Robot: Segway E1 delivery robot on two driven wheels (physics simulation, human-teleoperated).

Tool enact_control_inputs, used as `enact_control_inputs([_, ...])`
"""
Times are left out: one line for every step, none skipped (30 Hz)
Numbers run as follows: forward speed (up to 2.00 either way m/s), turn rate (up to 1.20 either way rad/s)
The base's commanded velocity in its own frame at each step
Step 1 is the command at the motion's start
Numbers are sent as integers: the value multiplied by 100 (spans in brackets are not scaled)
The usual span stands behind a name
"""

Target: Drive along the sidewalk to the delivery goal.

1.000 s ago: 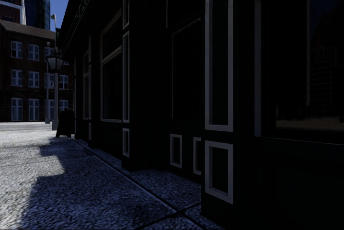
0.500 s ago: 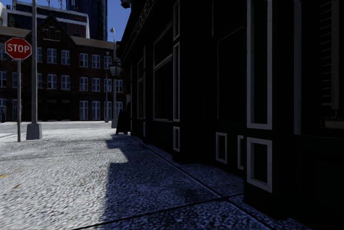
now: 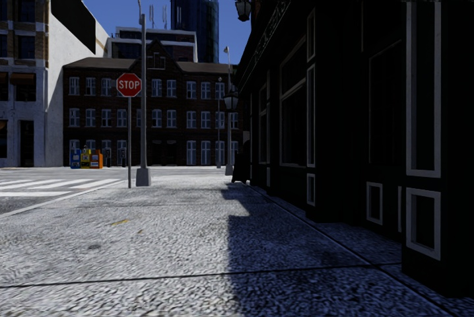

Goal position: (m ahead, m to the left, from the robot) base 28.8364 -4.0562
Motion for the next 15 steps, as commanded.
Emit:
enact_control_inputs([0,7])
enact_control_inputs([0,0])
enact_control_inputs([0,0])
enact_control_inputs([0,0])
enact_control_inputs([0,0])
enact_control_inputs([0,0])
enact_control_inputs([0,0])
enact_control_inputs([0,0])
enact_control_inputs([0,0])
enact_control_inputs([0,0])
enact_control_inputs([0,0])
enact_control_inputs([0,0])
enact_control_inputs([0,0])
enact_control_inputs([0,0])
enact_control_inputs([0,0])
